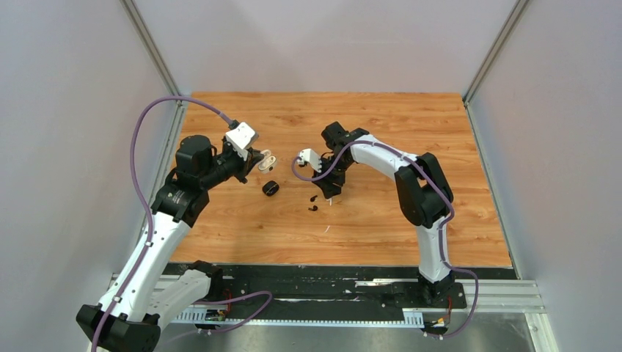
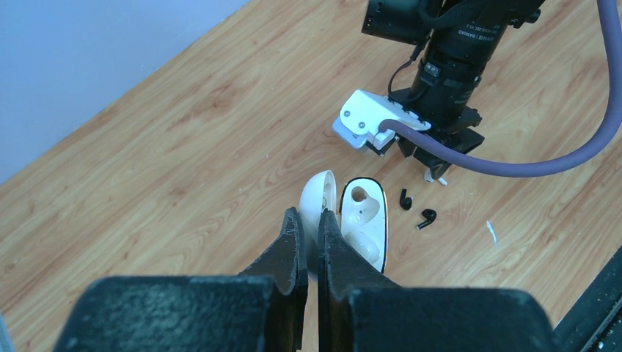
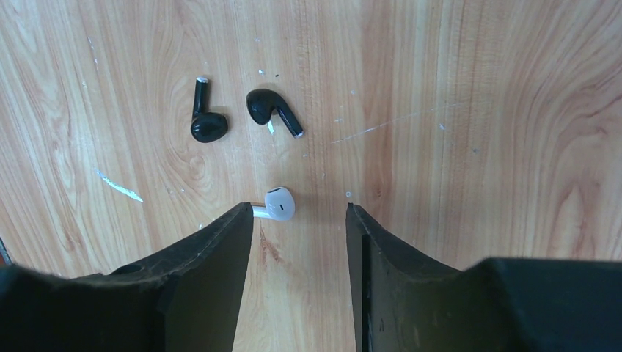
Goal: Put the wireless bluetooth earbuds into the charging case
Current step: Pick up the right earbud from the center of the board.
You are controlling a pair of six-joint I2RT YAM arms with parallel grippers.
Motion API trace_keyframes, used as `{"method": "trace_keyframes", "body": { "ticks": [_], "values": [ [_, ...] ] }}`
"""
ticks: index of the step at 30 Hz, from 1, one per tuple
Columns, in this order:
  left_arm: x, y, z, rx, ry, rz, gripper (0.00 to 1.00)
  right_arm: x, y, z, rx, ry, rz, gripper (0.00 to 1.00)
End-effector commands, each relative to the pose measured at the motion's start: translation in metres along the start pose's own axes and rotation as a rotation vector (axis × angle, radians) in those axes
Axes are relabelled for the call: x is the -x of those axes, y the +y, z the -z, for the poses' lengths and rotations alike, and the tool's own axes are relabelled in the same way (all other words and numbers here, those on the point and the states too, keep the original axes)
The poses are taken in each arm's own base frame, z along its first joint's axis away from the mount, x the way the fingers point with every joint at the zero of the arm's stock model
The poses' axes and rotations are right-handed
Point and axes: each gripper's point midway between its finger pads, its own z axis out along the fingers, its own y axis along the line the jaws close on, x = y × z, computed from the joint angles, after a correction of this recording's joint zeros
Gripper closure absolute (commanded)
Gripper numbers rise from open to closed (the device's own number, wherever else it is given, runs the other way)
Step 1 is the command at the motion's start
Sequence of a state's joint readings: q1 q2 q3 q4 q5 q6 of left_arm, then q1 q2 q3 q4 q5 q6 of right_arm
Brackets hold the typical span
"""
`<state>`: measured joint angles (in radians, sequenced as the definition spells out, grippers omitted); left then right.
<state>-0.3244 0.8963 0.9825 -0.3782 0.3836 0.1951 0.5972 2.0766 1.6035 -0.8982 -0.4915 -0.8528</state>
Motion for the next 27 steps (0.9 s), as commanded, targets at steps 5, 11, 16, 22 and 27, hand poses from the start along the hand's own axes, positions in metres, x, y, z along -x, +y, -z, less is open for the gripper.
{"method": "trace_keyframes", "body": {
  "ticks": [5,11,16,22,27],
  "values": [
    [0.013,0.002,0.001,0.004,-0.041,0.005,1.00,0.010,-0.002,-0.005,0.005,-0.025,0.003,0.54],
    [0.011,0.002,0.002,0.006,-0.038,0.010,1.00,0.007,0.000,-0.009,0.013,-0.012,0.001,0.56],
    [0.010,0.002,0.002,0.008,-0.036,0.012,1.00,0.004,0.001,-0.012,0.017,0.000,0.000,0.57],
    [0.009,0.003,0.001,0.009,-0.037,0.012,1.00,0.002,0.004,-0.014,0.020,0.010,0.003,0.60],
    [0.008,0.002,0.000,0.008,-0.038,0.016,1.00,-0.002,0.006,-0.015,0.021,0.022,0.004,0.60]
  ]
}}
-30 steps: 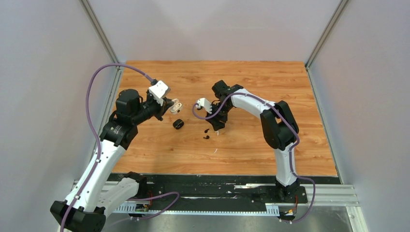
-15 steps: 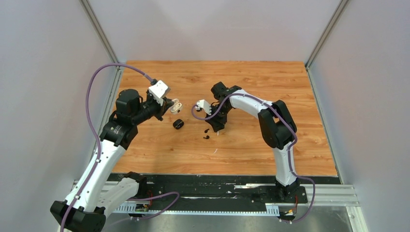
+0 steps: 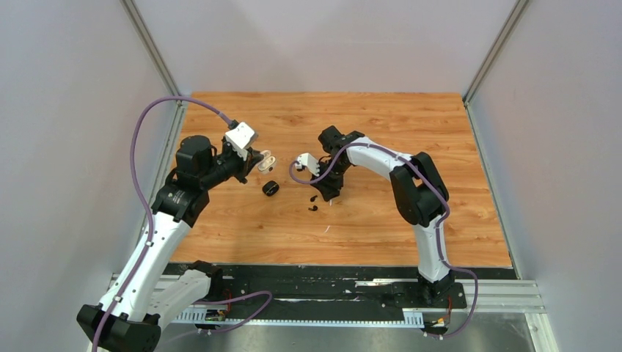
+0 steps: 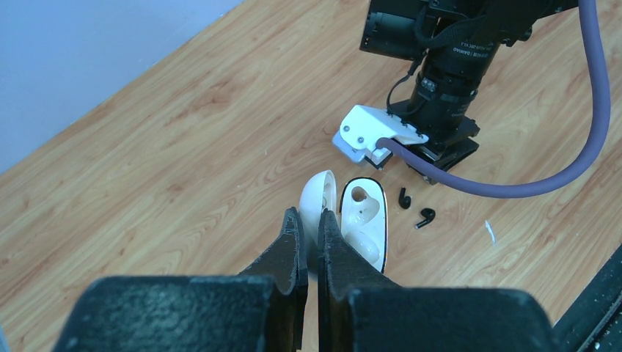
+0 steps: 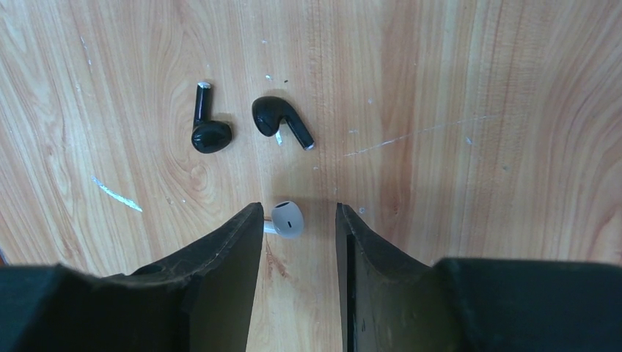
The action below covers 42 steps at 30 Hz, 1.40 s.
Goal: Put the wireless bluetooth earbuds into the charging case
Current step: Pick up the right earbud from the center of the board.
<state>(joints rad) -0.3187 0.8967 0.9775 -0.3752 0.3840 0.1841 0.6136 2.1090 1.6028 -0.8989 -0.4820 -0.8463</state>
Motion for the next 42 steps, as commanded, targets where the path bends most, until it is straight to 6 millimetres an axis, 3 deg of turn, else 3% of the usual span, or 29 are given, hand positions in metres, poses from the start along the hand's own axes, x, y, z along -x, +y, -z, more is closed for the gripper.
{"method": "trace_keyframes", "body": {
  "ticks": [1,12,21,31,35,42],
  "values": [
    [0.010,0.001,0.001,0.004,-0.041,0.003,1.00,0.004,0.002,-0.002,-0.002,-0.005,0.011,0.60],
    [0.009,0.001,0.000,0.001,-0.042,0.010,1.00,-0.001,0.002,-0.004,-0.016,0.009,0.005,0.61],
    [0.009,0.001,-0.002,0.000,-0.040,0.014,1.00,0.004,-0.003,-0.003,-0.032,-0.004,0.006,0.73],
    [0.008,0.000,-0.004,-0.007,-0.038,0.020,1.00,0.010,-0.005,0.001,-0.052,-0.023,0.004,0.75],
    [0.007,0.001,-0.004,-0.007,-0.039,0.020,1.00,0.009,-0.004,-0.001,-0.058,-0.012,0.003,0.69],
    [0.007,0.000,-0.004,-0.009,-0.037,0.023,1.00,0.013,-0.019,0.004,-0.152,-0.010,-0.065,0.60]
  ]
}}
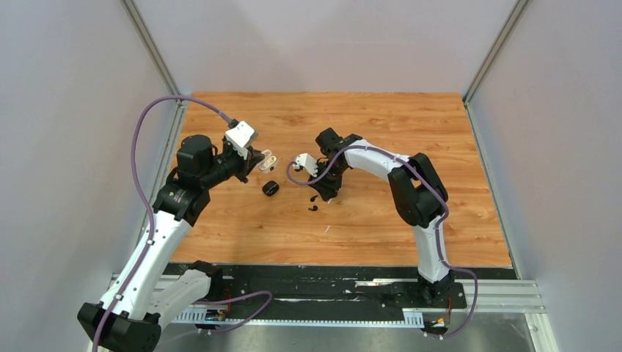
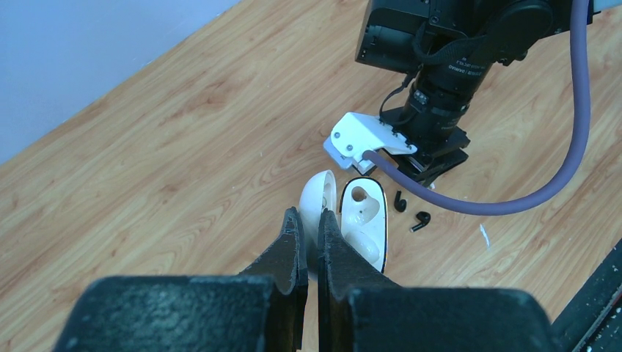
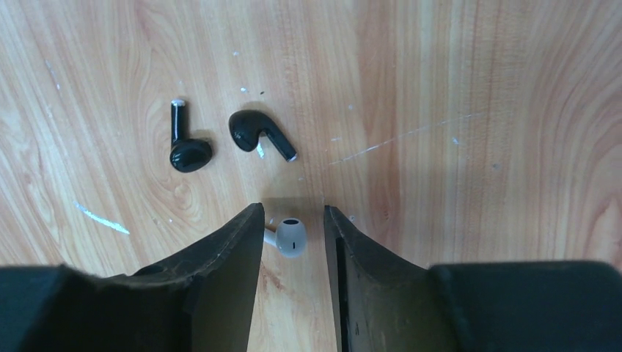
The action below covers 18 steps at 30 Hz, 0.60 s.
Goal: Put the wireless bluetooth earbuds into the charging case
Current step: Pick up the right earbud from the center of the board.
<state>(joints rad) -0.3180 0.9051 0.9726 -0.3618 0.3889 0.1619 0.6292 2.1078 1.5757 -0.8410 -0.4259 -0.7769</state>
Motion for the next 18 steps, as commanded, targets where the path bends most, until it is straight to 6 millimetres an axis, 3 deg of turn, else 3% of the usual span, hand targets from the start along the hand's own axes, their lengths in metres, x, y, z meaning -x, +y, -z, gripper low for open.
{"method": "trace_keyframes", "body": {
  "ticks": [1,11,18],
  "values": [
    [0.008,0.000,-0.001,-0.005,-0.035,0.002,1.00,0.017,-0.016,0.013,-0.111,-0.037,-0.036,0.60],
    [0.008,0.000,-0.002,-0.007,-0.034,0.003,1.00,0.017,-0.012,0.026,-0.187,-0.061,-0.234,0.59],
    [0.008,0.001,-0.004,-0.008,-0.035,0.011,1.00,0.009,-0.006,0.022,-0.181,-0.047,-0.279,0.59]
  ]
}}
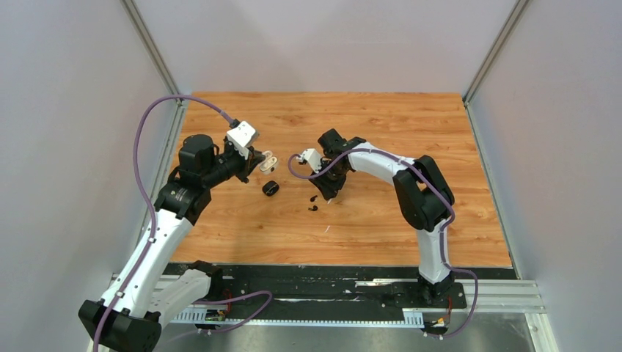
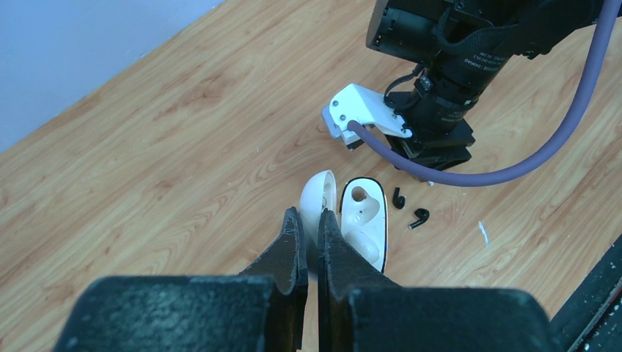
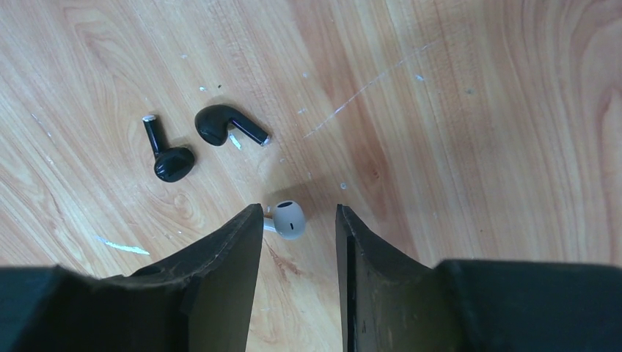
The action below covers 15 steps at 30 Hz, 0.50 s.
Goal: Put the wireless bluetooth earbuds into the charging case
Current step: Pick up the right earbud from the center of the board.
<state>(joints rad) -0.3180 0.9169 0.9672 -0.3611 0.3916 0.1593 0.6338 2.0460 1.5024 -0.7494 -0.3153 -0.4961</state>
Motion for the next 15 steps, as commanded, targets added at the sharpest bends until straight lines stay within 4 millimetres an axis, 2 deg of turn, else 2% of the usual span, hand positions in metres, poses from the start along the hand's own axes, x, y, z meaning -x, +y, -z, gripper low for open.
{"method": "trace_keyframes", "body": {
  "ticks": [1,11,15],
  "values": [
    [0.013,0.001,0.000,-0.002,-0.049,0.002,1.00,0.012,-0.002,0.013,-0.044,-0.047,-0.040,0.60],
    [0.011,0.001,0.000,0.001,-0.044,0.001,1.00,0.004,-0.005,0.003,-0.054,-0.019,-0.055,0.66],
    [0.010,0.002,-0.001,0.003,-0.042,0.002,1.00,0.001,-0.005,0.002,-0.058,-0.012,-0.059,0.65]
  ]
}}
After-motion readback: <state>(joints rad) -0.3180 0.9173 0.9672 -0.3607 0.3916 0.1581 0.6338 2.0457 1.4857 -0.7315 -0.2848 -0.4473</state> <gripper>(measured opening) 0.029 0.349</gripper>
